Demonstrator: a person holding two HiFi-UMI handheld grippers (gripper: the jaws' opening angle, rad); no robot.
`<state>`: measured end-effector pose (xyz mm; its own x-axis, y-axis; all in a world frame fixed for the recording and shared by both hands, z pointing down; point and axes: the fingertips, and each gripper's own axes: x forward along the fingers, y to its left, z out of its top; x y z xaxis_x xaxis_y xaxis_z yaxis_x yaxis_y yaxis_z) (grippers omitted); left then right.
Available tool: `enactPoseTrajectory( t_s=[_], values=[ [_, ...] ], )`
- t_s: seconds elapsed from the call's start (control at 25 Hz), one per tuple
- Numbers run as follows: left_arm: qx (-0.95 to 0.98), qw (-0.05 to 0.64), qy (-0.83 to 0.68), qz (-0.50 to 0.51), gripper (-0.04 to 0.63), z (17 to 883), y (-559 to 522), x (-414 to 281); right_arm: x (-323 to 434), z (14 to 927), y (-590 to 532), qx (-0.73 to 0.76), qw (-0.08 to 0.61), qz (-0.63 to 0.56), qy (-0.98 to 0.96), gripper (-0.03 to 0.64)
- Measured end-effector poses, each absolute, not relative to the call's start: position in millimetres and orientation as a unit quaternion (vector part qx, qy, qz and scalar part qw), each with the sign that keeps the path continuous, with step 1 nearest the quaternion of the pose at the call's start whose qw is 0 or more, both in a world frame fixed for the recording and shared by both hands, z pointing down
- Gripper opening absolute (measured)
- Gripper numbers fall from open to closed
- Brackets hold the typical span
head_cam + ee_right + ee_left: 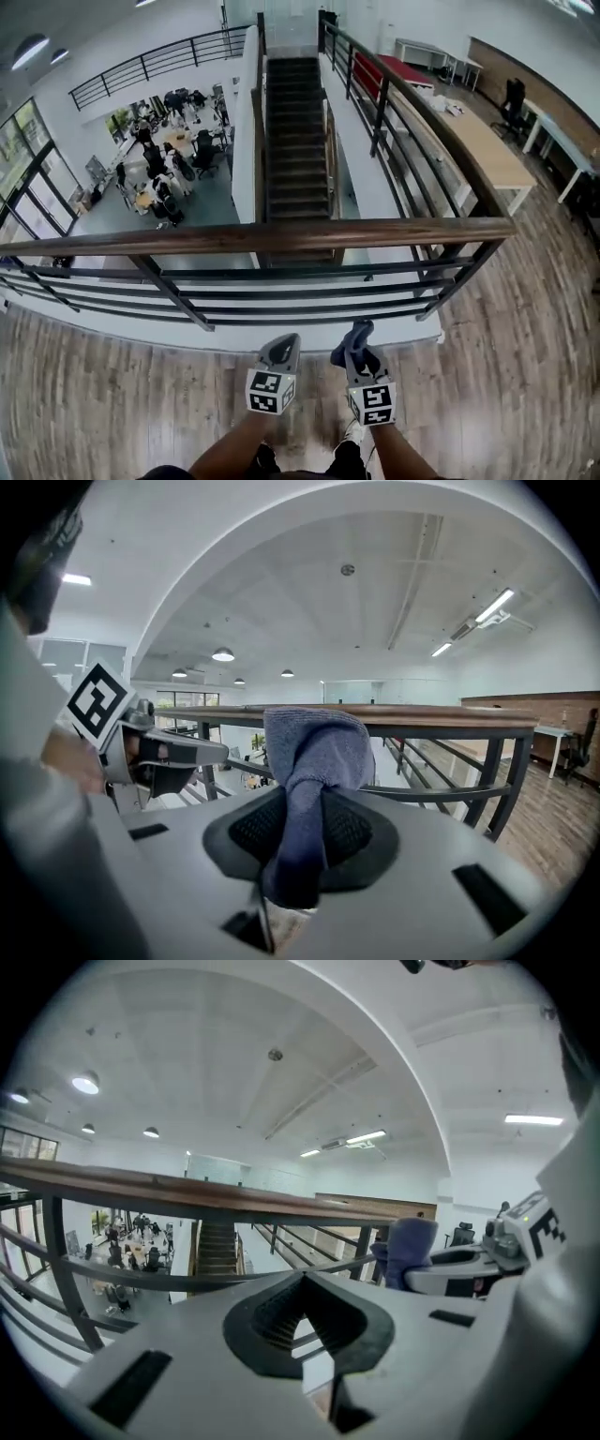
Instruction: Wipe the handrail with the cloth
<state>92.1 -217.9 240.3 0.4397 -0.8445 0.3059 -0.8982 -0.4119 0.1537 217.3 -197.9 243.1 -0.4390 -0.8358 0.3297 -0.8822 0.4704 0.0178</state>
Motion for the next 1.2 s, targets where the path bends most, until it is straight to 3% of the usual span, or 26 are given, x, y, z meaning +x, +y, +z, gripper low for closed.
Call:
enactPoseTrajectory(
  t_s=[0.4,0.68,1.2],
  values=[
    [0.83,0.092,-0.549,0.049,-0.002,148,-173,45,191,174,-145,0.521,0.122,0.037,-0.844,0.095],
    [0.831,0.092,-0.547,0.037,-0.002,140,-168,48,185,143,-153,0.527,0.09,0.002,-0.845,0.095],
    [0.831,0.115,-0.542,0.05,-0.002,158,-166,58,177,149,-154,0.52,0.102,0.0,-0.848,0.095]
  ],
)
